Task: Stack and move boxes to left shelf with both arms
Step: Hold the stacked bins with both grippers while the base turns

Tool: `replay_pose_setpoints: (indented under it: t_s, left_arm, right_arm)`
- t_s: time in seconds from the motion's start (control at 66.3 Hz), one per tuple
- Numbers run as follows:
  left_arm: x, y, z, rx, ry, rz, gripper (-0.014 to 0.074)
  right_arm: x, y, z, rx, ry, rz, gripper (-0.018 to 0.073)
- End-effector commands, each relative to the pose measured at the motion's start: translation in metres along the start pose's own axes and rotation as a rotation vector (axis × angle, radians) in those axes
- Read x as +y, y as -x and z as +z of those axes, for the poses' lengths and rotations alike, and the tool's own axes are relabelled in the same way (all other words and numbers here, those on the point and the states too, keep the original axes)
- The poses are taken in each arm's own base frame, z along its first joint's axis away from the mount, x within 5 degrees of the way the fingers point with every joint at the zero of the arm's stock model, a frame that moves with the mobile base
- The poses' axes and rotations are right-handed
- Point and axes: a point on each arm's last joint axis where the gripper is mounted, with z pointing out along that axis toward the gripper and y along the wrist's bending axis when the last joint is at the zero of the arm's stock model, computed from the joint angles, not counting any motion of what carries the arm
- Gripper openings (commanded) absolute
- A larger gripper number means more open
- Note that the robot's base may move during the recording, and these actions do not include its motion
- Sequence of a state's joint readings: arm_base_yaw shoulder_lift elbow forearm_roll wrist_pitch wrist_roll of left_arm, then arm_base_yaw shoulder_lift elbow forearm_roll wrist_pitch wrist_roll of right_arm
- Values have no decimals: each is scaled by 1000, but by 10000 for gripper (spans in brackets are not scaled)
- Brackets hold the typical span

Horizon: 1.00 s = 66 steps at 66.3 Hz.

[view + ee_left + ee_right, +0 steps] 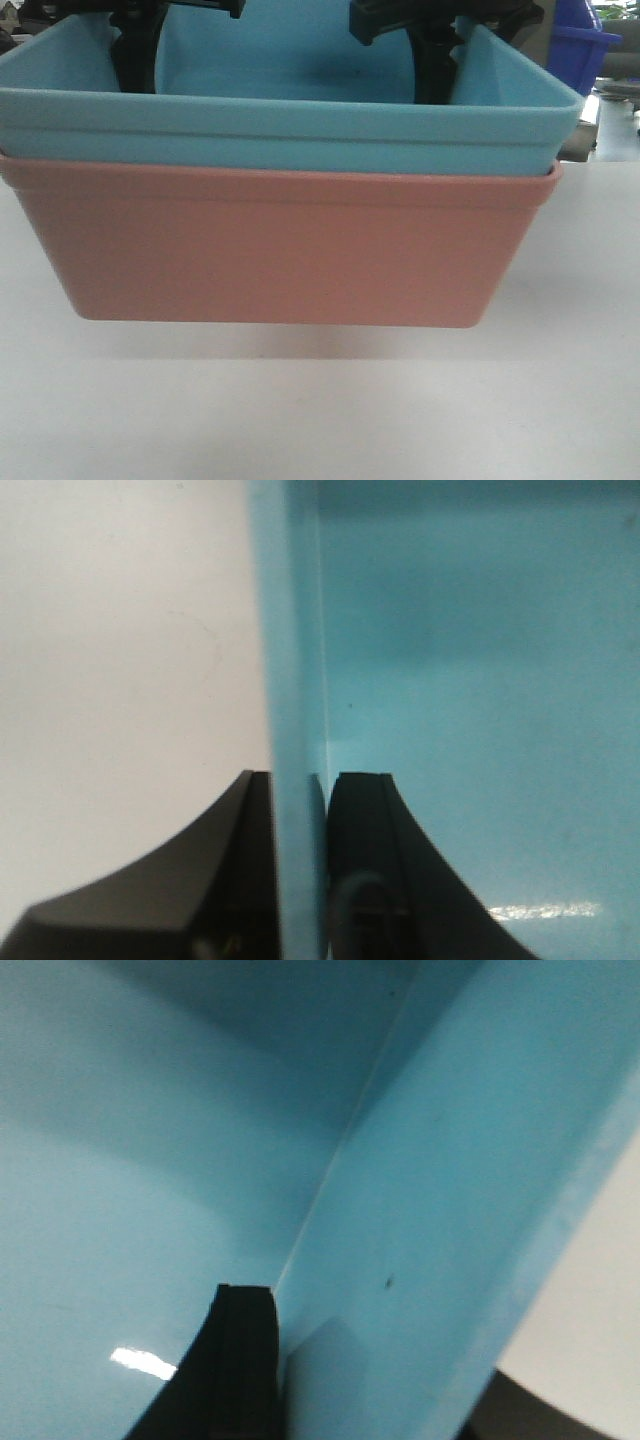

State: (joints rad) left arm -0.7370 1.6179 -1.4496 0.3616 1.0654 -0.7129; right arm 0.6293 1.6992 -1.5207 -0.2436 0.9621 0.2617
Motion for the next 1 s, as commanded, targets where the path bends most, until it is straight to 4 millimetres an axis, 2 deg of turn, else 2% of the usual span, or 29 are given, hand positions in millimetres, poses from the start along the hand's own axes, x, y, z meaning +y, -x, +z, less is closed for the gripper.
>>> replay_pose_setpoints:
  t_s: [0.0, 0.981]
  left_arm:
    - [-36, 19, -43, -259, -348, -42, -3]
    - [-36, 19, -43, -259, -348, -42, -3]
  right_arm:
    - [32, 27, -38, -296, 253, 119, 56]
    - [32, 27, -38, -296, 253, 119, 56]
